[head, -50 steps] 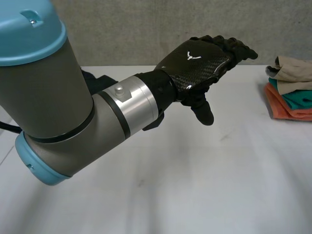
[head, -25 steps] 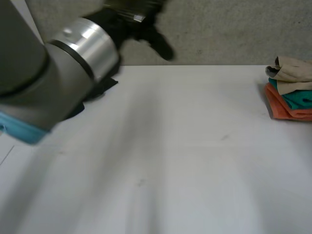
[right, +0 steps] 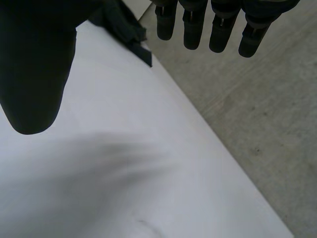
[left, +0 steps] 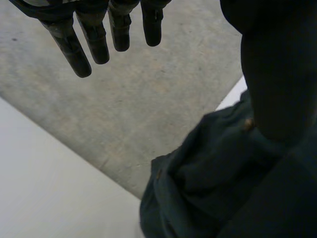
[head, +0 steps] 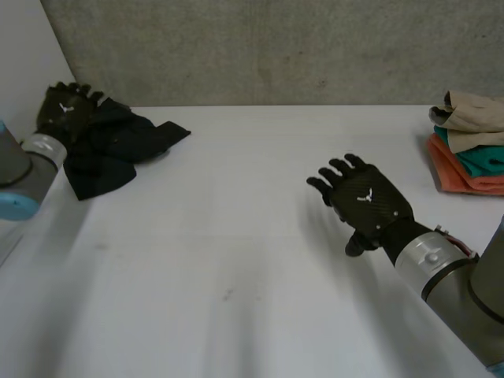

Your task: Fold the laundry.

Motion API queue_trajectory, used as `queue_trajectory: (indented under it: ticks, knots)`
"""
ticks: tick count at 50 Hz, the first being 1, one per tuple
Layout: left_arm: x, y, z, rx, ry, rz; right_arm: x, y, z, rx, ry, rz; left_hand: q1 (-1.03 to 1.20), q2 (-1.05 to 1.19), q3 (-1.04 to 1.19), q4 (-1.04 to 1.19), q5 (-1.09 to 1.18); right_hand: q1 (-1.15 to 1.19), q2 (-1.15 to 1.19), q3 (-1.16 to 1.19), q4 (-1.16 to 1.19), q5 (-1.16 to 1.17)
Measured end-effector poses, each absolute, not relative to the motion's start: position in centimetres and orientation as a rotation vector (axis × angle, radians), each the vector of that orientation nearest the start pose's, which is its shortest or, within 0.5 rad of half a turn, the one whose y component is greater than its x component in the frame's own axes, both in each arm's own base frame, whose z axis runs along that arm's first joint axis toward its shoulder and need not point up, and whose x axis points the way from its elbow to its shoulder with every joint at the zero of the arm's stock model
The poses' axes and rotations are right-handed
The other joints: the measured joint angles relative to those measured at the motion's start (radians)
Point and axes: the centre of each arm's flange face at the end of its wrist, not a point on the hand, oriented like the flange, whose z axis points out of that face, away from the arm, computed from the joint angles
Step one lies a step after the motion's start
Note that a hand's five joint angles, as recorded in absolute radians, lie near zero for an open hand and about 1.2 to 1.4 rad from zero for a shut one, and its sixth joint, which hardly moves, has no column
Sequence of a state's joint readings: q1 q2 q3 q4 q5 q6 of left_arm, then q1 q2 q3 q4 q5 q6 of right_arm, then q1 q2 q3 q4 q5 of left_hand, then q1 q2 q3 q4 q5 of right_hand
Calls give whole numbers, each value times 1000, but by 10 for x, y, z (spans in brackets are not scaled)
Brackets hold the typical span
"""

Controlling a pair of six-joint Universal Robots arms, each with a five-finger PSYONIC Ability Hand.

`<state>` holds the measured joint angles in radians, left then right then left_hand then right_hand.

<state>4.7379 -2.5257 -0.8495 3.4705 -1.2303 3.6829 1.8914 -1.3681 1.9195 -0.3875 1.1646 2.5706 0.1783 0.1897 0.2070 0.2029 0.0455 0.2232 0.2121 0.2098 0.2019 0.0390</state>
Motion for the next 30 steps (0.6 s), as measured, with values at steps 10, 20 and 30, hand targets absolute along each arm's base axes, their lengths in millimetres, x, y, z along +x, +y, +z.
queue_trajectory:
  ticks: [10, 20, 30]
  knots:
    - [-144, -535, 100, 903, 1802, -2196, 247, -225, 168, -1331, 1921, -1896, 114, 90, 75, 78, 68, 0, 0, 0, 0, 0]
    - [-143, -543, 86, 899, 1771, -2198, 243, -225, 165, -1321, 1943, -1891, 845, 970, 947, 963, 905, 0, 0, 0, 0, 0]
    - [-179, -523, 161, 845, 1678, -2268, 241, -227, 169, -1313, 1940, -1913, 850, 1001, 980, 994, 925, 0, 0, 0, 0, 0]
